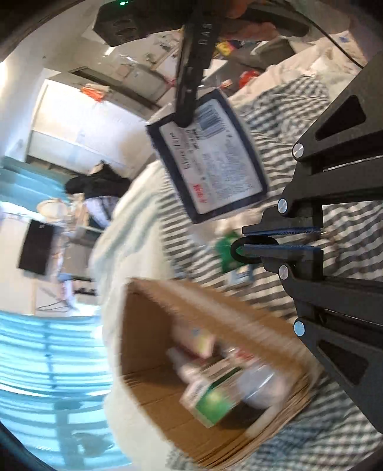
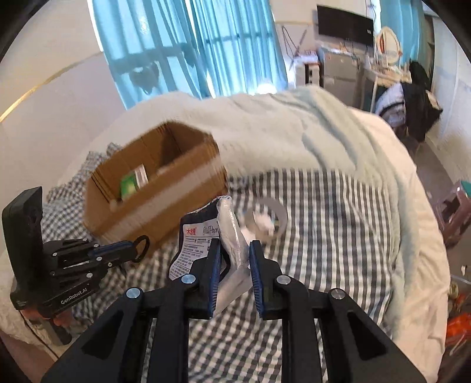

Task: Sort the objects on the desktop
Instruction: 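Carry the bracelet and packet over the box and open both tools, then move both tools back to the remaining items on the sheet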

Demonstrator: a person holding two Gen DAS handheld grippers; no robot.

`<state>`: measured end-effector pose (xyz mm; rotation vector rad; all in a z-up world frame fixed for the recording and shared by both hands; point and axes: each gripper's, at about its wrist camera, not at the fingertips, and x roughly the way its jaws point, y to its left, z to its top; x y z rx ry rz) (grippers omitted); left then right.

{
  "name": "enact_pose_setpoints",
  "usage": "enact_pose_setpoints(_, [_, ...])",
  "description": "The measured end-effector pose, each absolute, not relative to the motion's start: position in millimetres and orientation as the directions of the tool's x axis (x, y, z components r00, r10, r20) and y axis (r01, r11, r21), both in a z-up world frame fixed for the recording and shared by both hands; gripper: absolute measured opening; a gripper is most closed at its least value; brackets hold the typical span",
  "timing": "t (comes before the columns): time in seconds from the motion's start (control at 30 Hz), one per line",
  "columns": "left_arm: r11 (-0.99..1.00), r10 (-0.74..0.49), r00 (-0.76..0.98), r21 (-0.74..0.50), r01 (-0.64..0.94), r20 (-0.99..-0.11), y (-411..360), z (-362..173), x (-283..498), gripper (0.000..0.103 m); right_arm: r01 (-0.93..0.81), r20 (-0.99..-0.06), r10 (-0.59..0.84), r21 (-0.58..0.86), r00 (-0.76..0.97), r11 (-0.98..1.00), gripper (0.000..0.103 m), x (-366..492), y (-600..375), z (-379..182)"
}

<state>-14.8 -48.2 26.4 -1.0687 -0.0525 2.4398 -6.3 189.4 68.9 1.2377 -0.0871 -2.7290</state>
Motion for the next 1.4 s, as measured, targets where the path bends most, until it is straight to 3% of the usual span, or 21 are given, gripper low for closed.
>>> enact_pose_setpoints(0.13, [-0.902, 0.419, -0.650, -0.209, -0.377, -0.634, -64.8, 60.2, -37.0, 0.006, 0.164, -0.697, -0.178, 0.087, -0.695, -0.983, 0.019, -25.9, 172.1, 105.5])
enact_pose_setpoints(0.33, [-0.958, 0.286, -0.752, -0.151, -0.245, -0.594, -108.4, 81.8, -68.7, 0.006, 0.275, -0.640, -0.237, 0.041, -0.731, -0.960, 0.019, -74.0, 128.7, 144.8])
enact_pose_setpoints(0.57, [-0.987, 0.159, -0.755, -0.093, -0.131, -0.636, -148.3, 57.8, -85.7, 0.006, 0.337, -0.648, -0.299, 0.068, -0.701, -0.939, 0.019, -134.0, 75.8, 123.4])
enact_pose_setpoints(0.63, [-0.989, 0.149, -0.751, -0.088, -0.122, -0.643, -151.4, 49.6, -86.5, 0.008, 0.329, -0.644, -0.301, 0.080, -0.704, -0.941, 0.030, -142.6, 70.7, 112.7])
enact_pose_setpoints(0.67, [-0.990, 0.144, -0.746, -0.084, -0.117, -0.650, -151.9, 44.6, -86.7, 0.009, 0.322, -0.643, -0.300, 0.087, -0.704, -0.943, 0.046, -144.4, 70.5, 108.6])
enact_pose_setpoints(0.7, [-0.990, 0.139, -0.741, -0.079, -0.115, -0.657, -152.8, 41.9, -85.9, 0.015, 0.317, -0.643, -0.303, 0.097, -0.704, -0.943, 0.050, -144.6, 71.9, 105.1])
enact_pose_setpoints(0.8, [-0.991, 0.133, -0.726, -0.070, -0.117, -0.674, -154.6, 32.7, -86.7, 0.034, 0.310, -0.642, -0.296, 0.094, -0.707, -0.946, 0.050, -141.3, 80.6, 104.2])
enact_pose_setpoints(1.1, [-0.989, 0.143, -0.766, -0.057, -0.138, -0.626, -133.8, 46.2, -44.0, 0.075, 0.239, -0.673, -0.189, 0.019, -0.715, -0.971, 0.054, -88.3, 129.0, 79.2])
enact_pose_setpoints(1.27, [-0.964, 0.250, -0.715, -0.095, -0.250, -0.653, -90.4, 36.3, -14.7, 0.078, 0.131, -0.738, -0.110, 0.029, -0.665, -0.991, 0.054, -52.0, 171.3, 31.7])
enact_pose_setpoints(1.4, [-0.950, 0.262, -0.682, -0.057, -0.308, -0.683, -55.1, 14.3, 4.0, 0.080, 0.053, -0.786, -0.102, 0.088, -0.610, -0.995, 0.054, -33.9, 200.7, -6.1])
